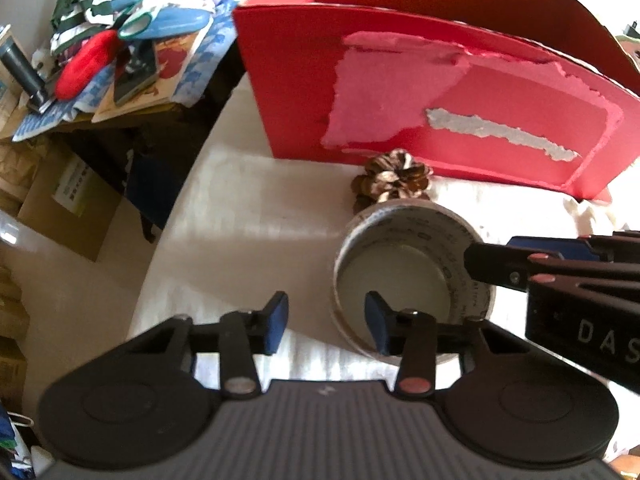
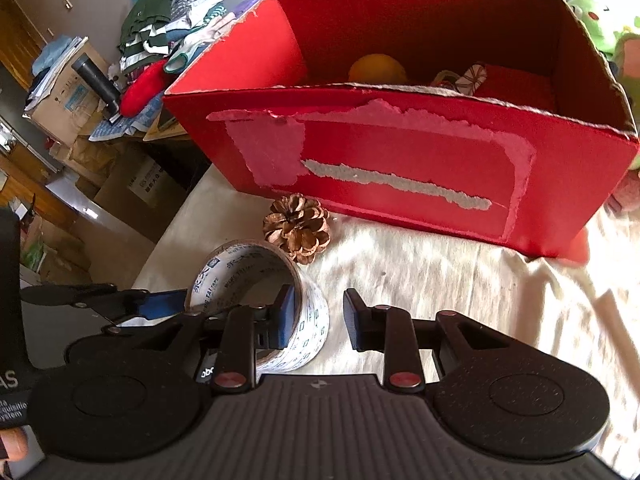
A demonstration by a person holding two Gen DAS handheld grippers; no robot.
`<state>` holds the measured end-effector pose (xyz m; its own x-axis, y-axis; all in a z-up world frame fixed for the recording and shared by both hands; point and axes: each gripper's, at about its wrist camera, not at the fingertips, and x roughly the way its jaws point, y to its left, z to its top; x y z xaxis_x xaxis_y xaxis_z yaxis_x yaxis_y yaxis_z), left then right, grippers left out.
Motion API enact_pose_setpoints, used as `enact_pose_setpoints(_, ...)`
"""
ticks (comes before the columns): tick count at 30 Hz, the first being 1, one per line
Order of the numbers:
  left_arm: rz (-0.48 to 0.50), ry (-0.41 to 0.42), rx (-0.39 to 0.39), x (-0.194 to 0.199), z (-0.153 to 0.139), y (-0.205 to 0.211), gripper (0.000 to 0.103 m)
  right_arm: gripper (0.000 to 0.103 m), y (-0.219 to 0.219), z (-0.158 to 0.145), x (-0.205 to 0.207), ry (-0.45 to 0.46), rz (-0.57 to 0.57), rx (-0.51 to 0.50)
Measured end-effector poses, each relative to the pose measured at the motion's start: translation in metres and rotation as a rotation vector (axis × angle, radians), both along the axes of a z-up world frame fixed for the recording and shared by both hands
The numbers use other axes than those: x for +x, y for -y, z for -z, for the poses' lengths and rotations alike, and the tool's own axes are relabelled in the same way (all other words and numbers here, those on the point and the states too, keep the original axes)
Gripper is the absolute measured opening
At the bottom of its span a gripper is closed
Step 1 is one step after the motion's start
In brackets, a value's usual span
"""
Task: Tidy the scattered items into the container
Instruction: 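Close the right gripper on the rim of the white tape roll, then lift the tape roll with the right gripper and lower it into the box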
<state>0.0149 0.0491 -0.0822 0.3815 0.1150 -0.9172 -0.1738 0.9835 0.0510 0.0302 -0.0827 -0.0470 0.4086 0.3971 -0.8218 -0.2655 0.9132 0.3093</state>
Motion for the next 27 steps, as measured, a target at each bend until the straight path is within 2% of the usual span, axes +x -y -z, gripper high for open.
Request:
enact_pose_setpoints(1,0.007,0.002,-0.009,0.000,0.000,0.001,0.030,0.024,0.001,0.000,-0.001,-0.002,0.001,0.005)
enact_pose_setpoints(3,0.018,0.003,-0.017,0.001,-0.001,0.005,0.026,0.019,0.004,-0.001,-0.001,-0.012,0.003,0.021)
enact_pose_setpoints(6,0.033,0.009,-0.004,0.000,-0.003,0.011,0.023,0.013,0.006,-0.001,-0.003,-0.019,0.004,0.032)
enact_pose_setpoints(8,0.045,0.015,-0.007,0.000,-0.005,0.014,0.022,0.005,0.009,-0.002,-0.004,-0.026,0.007,0.039)
enact_pose_setpoints(18,0.087,0.025,-0.043,-0.007,-0.016,0.030,0.022,0.005,0.026,-0.008,-0.012,-0.036,0.032,0.040)
enact_pose_setpoints(22,0.128,0.038,-0.043,-0.006,-0.023,0.046,0.022,0.005,0.038,-0.016,-0.019,-0.011,0.047,0.023)
enact_pose_setpoints(27,0.186,0.087,-0.063,-0.004,-0.047,0.063,0.021,0.006,0.059,-0.037,-0.029,0.054,0.071,0.023)
